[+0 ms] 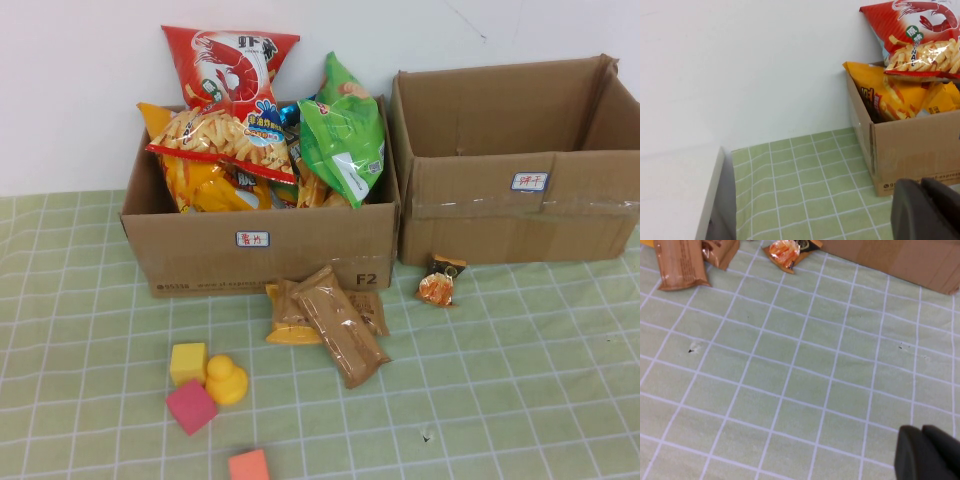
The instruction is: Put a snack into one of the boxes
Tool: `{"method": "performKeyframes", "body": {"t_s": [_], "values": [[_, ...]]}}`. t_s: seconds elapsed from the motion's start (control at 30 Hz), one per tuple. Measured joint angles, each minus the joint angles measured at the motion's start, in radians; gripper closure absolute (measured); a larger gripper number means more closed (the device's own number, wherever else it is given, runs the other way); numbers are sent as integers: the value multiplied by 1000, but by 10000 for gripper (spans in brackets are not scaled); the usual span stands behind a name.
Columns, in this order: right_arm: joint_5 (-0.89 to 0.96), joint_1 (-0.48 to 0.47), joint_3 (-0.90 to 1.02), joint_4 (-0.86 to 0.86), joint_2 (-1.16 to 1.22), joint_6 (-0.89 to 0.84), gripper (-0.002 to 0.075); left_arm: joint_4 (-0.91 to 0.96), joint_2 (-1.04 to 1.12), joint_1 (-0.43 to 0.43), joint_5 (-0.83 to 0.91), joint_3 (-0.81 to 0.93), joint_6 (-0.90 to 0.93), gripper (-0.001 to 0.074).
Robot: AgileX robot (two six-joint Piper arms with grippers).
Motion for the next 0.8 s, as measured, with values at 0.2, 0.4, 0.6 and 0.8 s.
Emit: {"method": "performKeyframes", "body": {"t_s": [0.2, 0.4, 0.6, 0.8], "values": [[5, 0, 0, 0, 0, 0, 728, -25, -40, 48, -14, 49, 15, 736], [13, 0, 0, 0, 0, 0, 728, -182, -162, 259, -19, 162, 23, 736], [17, 0, 0, 0, 0, 0, 728, -526, -297, 416, -68, 303, 219, 736], [21, 0, 0, 2, 0, 0, 728, -841, -307, 556, -210, 392, 575, 736]]}}
